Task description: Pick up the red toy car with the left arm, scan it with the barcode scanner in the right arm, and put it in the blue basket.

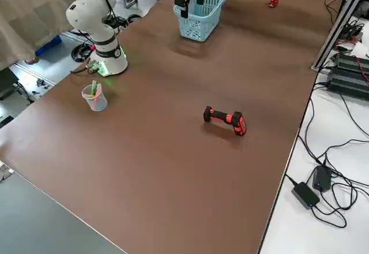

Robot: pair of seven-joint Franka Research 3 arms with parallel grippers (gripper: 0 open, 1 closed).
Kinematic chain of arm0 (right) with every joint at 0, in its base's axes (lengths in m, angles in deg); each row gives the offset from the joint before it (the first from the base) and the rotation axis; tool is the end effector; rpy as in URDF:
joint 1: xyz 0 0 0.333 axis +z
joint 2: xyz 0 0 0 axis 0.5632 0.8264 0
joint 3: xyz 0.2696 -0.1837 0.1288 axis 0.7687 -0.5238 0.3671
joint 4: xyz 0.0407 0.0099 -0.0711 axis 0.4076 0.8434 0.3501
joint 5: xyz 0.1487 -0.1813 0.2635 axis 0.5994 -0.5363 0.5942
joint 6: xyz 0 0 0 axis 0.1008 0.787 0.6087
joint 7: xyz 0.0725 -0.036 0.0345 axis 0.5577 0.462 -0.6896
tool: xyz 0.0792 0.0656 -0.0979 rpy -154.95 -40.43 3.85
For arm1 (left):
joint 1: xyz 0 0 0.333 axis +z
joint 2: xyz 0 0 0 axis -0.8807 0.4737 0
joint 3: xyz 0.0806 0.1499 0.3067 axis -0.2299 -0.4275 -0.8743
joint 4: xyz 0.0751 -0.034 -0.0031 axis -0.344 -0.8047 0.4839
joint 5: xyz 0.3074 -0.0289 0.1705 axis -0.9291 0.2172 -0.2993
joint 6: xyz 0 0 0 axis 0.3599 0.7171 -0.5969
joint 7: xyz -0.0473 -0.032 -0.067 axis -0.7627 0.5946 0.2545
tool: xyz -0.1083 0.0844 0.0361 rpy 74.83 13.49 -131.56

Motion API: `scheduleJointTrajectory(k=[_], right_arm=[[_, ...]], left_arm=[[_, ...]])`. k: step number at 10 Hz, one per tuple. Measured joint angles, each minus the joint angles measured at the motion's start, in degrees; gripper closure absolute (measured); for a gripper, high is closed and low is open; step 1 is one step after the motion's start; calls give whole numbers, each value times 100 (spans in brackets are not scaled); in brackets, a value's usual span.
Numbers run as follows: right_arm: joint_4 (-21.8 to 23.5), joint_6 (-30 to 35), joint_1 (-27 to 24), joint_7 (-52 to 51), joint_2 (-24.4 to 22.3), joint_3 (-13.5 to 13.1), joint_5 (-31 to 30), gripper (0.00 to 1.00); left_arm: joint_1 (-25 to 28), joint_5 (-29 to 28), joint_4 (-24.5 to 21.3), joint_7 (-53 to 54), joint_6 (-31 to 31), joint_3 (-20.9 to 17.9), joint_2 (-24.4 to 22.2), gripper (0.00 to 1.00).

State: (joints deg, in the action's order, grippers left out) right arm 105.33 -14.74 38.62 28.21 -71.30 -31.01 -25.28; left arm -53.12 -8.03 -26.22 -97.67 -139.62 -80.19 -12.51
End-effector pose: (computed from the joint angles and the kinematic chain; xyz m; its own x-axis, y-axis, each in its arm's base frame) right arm 0.4870 -0.0461 0.6498 0.9993 -0.0371 -0.0071 -0.0369 -0.9990 0.0252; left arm 0.5869 0.0385 0.4489 0.4400 0.8897 -0.1218 0.8780 -0.4547 -0.1493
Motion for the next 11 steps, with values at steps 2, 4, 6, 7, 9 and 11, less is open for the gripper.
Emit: scheduleJointTrajectory(k=[2, 4, 6, 7, 9, 11], right_arm=[[0, 1, 0, 0, 0, -1, 0, 0], [1, 0, -2, 0, 16, -1, 0, 0], [13, -39, -3, 0, 198, -1, 0, 0], [18, -198, -11, 0, 379, -2, 0, 0], [26, -518, -121, 0, 835, -6, 0, 0], [38, -892, -193, -1, 1341, -6, 23, 0]], left_arm=[[24, 284, -370, -291, -464, 2, 219, 0], [204, 555, -666, -485, -1112, -2, 507, 0], [332, 636, -1068, -563, -1869, 3, 655, 0], [326, 638, -1376, -711, -2281, 13, 664, 0], [318, 639, -1737, -834, -2699, 41, 760, 0], [303, 640, -1770, -833, -3027, 50, 1001, 0]])
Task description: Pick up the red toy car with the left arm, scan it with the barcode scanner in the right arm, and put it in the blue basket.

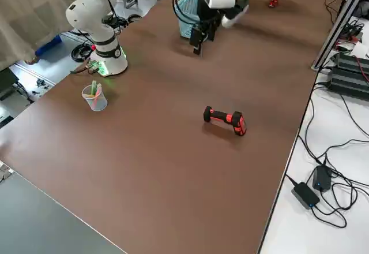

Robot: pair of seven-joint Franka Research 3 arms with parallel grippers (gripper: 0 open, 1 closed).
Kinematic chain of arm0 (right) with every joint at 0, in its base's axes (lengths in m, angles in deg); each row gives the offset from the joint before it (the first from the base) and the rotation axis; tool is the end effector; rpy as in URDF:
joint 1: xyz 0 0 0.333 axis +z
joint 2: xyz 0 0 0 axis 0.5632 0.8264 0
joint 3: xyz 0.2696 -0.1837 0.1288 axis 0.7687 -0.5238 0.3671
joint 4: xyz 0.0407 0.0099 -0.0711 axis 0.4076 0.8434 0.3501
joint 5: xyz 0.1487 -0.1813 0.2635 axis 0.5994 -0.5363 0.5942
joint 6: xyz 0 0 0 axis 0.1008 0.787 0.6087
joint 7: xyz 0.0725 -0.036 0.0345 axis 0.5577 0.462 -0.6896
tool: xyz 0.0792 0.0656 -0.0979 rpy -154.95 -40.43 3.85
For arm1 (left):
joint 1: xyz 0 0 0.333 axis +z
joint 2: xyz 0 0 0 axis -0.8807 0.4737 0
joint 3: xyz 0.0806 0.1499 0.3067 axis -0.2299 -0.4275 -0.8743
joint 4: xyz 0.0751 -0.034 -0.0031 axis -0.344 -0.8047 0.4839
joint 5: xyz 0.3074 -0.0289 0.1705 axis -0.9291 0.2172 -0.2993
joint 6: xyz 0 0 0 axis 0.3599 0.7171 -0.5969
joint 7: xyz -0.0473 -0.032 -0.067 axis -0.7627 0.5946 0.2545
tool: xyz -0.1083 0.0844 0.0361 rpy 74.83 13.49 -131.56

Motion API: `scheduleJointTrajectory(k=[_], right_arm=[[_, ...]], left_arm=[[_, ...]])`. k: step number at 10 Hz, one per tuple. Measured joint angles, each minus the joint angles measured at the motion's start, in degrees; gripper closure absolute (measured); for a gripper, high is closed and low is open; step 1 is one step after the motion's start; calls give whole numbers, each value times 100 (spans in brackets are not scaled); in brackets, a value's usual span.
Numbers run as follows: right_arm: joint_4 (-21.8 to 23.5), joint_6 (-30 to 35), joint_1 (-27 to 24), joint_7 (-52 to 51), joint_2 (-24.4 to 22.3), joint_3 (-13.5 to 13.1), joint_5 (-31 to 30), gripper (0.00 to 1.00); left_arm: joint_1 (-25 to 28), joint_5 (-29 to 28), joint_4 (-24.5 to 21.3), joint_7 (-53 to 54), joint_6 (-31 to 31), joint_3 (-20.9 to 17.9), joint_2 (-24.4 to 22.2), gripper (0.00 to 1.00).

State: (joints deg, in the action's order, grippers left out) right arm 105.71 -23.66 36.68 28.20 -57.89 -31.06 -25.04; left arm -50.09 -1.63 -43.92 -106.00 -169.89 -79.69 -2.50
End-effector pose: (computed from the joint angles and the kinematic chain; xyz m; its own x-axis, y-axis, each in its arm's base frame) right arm 0.5685 -0.0618 0.5364 0.9937 -0.0665 -0.0906 -0.0619 -0.9967 0.0532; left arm 0.5853 0.0563 0.2589 0.1818 0.9685 -0.1700 0.9753 -0.1997 -0.0948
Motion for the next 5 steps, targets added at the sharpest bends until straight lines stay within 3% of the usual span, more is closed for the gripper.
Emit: scheduleJointTrajectory(k=[5], right_arm=[[12, -1064, 51, -6, 1045, 74, 127, 0]], left_arm=[[-40, 0, -17, 33, -332, 8, 428, 0]])
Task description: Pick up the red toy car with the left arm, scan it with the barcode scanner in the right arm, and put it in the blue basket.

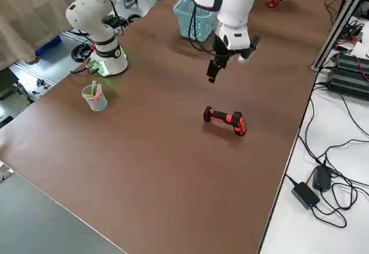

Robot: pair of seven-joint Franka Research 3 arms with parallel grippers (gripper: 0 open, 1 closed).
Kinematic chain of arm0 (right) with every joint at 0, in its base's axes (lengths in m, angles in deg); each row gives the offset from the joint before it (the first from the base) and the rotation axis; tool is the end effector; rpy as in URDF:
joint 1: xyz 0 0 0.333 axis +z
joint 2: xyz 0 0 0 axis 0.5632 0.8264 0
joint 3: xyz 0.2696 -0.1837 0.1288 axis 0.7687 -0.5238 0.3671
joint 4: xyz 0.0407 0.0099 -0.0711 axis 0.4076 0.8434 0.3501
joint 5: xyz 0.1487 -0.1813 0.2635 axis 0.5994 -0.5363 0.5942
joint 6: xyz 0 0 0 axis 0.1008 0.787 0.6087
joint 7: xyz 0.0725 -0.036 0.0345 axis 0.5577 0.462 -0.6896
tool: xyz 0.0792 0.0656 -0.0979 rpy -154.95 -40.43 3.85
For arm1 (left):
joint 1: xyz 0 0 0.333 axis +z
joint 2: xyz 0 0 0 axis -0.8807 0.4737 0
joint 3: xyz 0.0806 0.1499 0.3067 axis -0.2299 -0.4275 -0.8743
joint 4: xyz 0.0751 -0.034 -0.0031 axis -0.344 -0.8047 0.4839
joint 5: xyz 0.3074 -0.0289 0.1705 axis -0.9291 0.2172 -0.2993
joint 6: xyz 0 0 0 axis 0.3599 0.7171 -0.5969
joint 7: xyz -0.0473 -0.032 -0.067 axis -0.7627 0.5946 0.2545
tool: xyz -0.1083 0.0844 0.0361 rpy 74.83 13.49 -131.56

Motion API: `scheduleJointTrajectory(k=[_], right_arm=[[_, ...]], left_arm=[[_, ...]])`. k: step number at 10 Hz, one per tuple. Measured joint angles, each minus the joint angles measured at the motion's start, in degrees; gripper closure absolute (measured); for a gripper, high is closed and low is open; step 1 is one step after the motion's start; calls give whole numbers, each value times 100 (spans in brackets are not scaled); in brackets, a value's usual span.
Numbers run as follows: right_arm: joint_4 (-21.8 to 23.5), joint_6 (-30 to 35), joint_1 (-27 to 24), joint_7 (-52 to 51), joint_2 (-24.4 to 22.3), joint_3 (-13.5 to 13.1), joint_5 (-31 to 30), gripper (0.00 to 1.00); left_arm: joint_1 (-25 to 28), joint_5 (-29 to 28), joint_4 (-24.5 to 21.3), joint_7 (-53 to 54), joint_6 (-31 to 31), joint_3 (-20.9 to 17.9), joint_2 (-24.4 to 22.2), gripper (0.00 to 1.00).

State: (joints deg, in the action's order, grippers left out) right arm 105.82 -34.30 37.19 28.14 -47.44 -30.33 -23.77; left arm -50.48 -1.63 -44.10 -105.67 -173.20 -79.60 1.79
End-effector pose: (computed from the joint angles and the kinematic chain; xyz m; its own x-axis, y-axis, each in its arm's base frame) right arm 0.6258 -0.0474 0.4405 0.9953 -0.0397 -0.0880 -0.0350 -0.9979 0.0538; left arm 0.5863 0.0521 0.2177 0.1851 0.9663 -0.1788 0.9719 -0.2070 -0.1125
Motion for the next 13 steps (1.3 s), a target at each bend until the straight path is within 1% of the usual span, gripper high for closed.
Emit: scheduleJointTrajectory(k=[2, 4, 5, 7, 9, 10, 11, 13], right_arm=[[5, -397, -4, 0, 405, 1, 104, 0], [0, -753, -34, -47, 781, -6, 539, 0], [-3, -943, -49, -272, 931, -7, 617, 0], [-4, -1419, -103, -957, 1194, -19, 641, 0], [-5, -1859, -193, -1495, 1447, -25, 647, 0], [-7, -2018, -209, -1693, 1553, -25, 650, 0], [-9, -2131, -209, -1812, 1644, -23, 689, 0], [-11, -2310, -208, -1886, 1803, -16, 726, 0]], left_arm=[[-9, 0, -105, 4, -204, 3, 75, 0], [-28, 0, -147, 5, -280, 9, 84, 0], [-44, 0, -148, 5, -288, 9, 85, 3], [-59, 0, -150, 5, -296, 9, 84, 14], [-62, 0, -142, 5, -331, 10, 80, 46], [-63, 0, -141, 5, -331, 10, 69, 51], [-62, 0, -142, 5, -331, 25, 70, 51], [-62, 0, -110, 5, -331, 191, 66, 51]])
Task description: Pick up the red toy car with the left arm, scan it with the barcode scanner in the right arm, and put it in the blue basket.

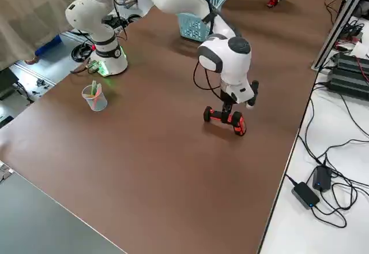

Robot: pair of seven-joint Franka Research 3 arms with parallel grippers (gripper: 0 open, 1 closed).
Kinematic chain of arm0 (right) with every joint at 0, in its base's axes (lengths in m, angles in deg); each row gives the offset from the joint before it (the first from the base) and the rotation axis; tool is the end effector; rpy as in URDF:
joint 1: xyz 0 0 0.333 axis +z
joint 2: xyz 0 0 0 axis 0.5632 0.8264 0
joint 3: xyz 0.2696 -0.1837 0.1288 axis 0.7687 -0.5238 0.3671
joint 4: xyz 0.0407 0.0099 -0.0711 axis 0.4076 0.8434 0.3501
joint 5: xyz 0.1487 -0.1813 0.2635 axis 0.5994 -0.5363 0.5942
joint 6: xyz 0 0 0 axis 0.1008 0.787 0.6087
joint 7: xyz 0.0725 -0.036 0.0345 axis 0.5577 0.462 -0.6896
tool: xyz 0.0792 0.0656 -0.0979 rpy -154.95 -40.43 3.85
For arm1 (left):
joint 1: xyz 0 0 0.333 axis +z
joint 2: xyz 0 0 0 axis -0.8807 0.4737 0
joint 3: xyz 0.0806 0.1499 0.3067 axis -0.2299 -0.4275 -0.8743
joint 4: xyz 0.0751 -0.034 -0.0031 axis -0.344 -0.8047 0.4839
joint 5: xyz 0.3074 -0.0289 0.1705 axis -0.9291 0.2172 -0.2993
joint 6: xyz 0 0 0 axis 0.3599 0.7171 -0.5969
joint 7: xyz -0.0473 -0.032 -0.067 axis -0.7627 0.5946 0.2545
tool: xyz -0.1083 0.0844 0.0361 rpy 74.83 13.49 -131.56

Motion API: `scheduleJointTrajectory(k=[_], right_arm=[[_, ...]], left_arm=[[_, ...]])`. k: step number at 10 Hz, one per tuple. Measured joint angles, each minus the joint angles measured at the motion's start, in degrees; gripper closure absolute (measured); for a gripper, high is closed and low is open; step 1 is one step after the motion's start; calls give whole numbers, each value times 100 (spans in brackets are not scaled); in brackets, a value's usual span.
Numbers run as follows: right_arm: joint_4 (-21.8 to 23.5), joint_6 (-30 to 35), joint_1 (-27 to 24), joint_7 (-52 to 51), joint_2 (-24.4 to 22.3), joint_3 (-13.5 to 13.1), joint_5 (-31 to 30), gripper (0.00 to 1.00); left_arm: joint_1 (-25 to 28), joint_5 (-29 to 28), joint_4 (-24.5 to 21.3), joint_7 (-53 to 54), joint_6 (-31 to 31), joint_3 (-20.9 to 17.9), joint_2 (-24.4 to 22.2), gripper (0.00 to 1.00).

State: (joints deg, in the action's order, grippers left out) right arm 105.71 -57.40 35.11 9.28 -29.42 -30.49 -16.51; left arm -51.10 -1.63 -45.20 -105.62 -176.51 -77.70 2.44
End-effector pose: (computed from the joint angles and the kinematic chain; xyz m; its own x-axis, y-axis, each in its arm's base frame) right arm 0.6903 -0.0682 0.2666 0.9797 0.2003 0.0104 0.2003 -0.9797 0.0015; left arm 0.5884 0.0278 0.2095 0.2229 0.9575 -0.1828 0.9672 -0.2407 -0.0816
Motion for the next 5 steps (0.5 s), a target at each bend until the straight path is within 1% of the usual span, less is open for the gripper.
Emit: scheduleJointTrajectory(k=[2, 4, 5], right_arm=[[-2, -144, 5, -43, 119, 25, 6, 1], [-2, -264, 6, -130, 213, 70, 12, 4], [-2, -321, 5, -178, 248, 72, 17, 4]], left_arm=[[-4, 0, 84, -40, 0, 197, -40, 51], [1, 0, 185, -94, 136, 252, -144, 51], [17, 1, 258, -94, 227, 279, -177, 51]])
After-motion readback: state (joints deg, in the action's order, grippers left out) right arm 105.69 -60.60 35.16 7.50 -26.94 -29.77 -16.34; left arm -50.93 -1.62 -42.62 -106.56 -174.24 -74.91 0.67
